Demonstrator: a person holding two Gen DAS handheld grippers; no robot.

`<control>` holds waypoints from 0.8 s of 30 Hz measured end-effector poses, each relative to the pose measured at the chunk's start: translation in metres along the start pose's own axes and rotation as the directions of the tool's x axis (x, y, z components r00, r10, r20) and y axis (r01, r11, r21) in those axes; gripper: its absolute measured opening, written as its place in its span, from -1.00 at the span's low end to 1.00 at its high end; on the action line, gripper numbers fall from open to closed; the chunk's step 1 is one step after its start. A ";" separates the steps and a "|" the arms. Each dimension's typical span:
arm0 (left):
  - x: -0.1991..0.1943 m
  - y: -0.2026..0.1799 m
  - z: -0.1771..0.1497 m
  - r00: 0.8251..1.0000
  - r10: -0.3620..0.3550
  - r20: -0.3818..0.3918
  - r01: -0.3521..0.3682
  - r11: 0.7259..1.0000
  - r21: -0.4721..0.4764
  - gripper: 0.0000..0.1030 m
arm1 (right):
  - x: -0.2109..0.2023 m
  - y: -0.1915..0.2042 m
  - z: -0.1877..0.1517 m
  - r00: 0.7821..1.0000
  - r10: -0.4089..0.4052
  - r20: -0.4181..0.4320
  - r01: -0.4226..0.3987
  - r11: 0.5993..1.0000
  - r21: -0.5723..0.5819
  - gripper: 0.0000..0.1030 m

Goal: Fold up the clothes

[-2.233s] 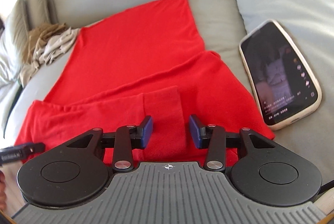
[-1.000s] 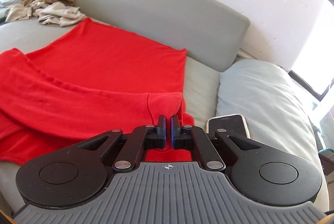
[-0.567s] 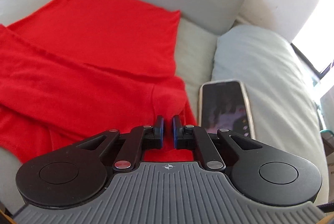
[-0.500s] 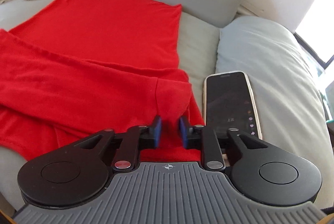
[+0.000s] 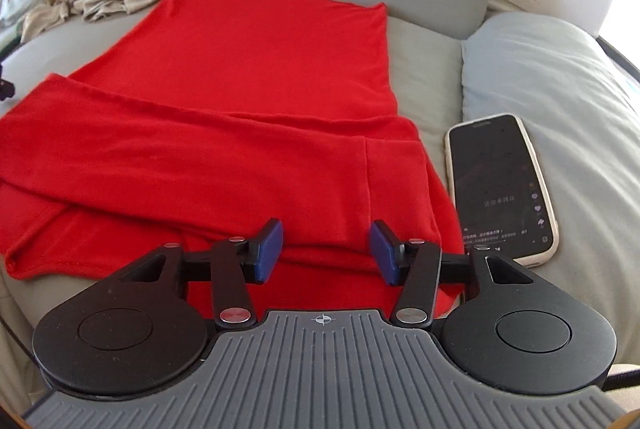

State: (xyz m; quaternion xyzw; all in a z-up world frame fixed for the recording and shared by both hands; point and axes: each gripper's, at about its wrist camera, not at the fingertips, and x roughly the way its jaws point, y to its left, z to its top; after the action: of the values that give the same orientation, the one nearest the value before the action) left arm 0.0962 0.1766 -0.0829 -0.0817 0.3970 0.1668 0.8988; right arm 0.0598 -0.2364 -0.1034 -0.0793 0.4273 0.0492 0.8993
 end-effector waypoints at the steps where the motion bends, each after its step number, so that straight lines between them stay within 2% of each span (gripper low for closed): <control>1: -0.009 0.001 -0.002 0.999 -0.046 0.012 0.046 0.999 0.007 -0.74 | -0.002 -0.002 0.000 1.000 0.004 0.005 -0.004 1.000 0.015 0.09; 3: -0.025 -0.002 -0.006 0.987 -0.157 0.031 0.156 0.987 0.033 -0.68 | -0.006 -0.007 0.002 0.999 0.019 0.032 -0.021 0.998 0.053 0.07; 5: -0.024 -0.020 -0.008 0.955 -0.297 0.004 0.296 0.950 0.098 -0.67 | -0.011 -0.012 0.005 0.996 0.048 0.079 -0.056 0.993 0.102 0.00; 6: -0.020 -0.030 -0.010 0.937 -0.349 -0.022 0.349 0.930 0.118 -0.65 | -0.009 -0.014 0.009 0.994 0.071 0.081 -0.081 0.989 0.122 -0.10; 7: -0.013 -0.039 -0.013 0.924 -0.379 -0.048 0.382 0.917 0.116 -0.60 | -0.005 -0.016 0.013 0.992 0.097 0.078 -0.107 0.984 0.141 -0.17; 8: -0.002 -0.048 -0.014 0.919 -0.388 -0.069 0.393 0.913 0.105 -0.62 | 0.001 -0.018 0.016 0.990 0.119 0.075 -0.129 0.979 0.160 -0.31; 9: 0.011 -0.053 -0.014 0.923 -0.376 -0.086 0.383 0.920 0.087 -0.64 | 0.007 -0.020 0.018 0.988 0.139 0.072 -0.150 0.973 0.178 -0.33; 10: 0.023 -0.055 -0.013 0.934 -0.346 -0.093 0.352 0.934 0.064 -0.70 | 0.014 -0.021 0.018 0.988 0.142 0.053 -0.150 0.971 0.188 -0.33; 11: 0.035 -0.054 -0.011 0.953 -0.288 -0.092 0.293 0.955 0.046 -0.70 | 0.022 -0.022 0.018 0.990 0.141 0.030 -0.144 0.970 0.196 -0.33; 12: 0.045 -0.050 -0.009 0.978 -0.192 -0.084 0.196 0.980 0.037 -0.71 | 0.028 -0.024 0.016 0.990 0.141 0.008 -0.140 0.970 0.200 -0.33; 13: 0.049 -0.044 -0.007 0.992 -0.106 -0.074 0.109 0.993 0.039 -0.83 | 0.028 -0.024 0.015 0.990 0.140 0.009 -0.139 0.971 0.196 -0.34; 15: 0.051 -0.030 0.000 0.998 0.003 -0.063 -0.001 0.999 0.041 -0.83 | 0.027 -0.026 0.012 0.990 0.137 0.016 -0.138 0.973 0.187 -0.34; 16: 0.047 -0.022 0.004 0.998 0.006 -0.065 -0.004 1.000 0.025 -0.84 | 0.026 -0.026 0.012 0.990 0.139 0.015 -0.139 0.972 0.189 -0.34; 18: 0.027 -0.010 0.006 0.996 -0.071 -0.050 0.071 0.997 -0.008 -0.83 | 0.025 -0.028 0.011 0.990 0.143 0.014 -0.143 0.970 0.198 -0.32; 20: 0.006 -0.004 0.005 0.985 -0.171 -0.028 0.171 0.985 -0.025 -0.77 | 0.023 -0.029 0.010 0.989 0.148 0.023 -0.149 0.965 0.216 -0.31; 21: -0.002 -0.008 0.002 0.969 -0.245 -0.027 0.244 0.970 -0.009 -0.76 | 0.021 -0.030 0.010 0.988 0.150 0.029 -0.152 0.962 0.229 -0.30; 23: -0.011 -0.021 -0.010 0.920 -0.387 -0.051 0.389 0.920 0.034 -0.76 | 0.021 -0.031 0.011 0.986 0.161 0.033 -0.164 0.955 0.245 -0.29; 24: -0.007 -0.029 -0.015 0.911 -0.404 -0.081 0.408 0.912 0.043 -0.74 | 0.021 -0.031 0.012 0.985 0.168 0.034 -0.171 0.952 0.253 -0.29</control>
State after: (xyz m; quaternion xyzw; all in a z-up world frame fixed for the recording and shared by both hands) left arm 0.0919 0.1436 -0.0877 -0.1415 0.4074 -0.0384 0.9014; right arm 0.0864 -0.2643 -0.1090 0.0743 0.4300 0.0711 0.8969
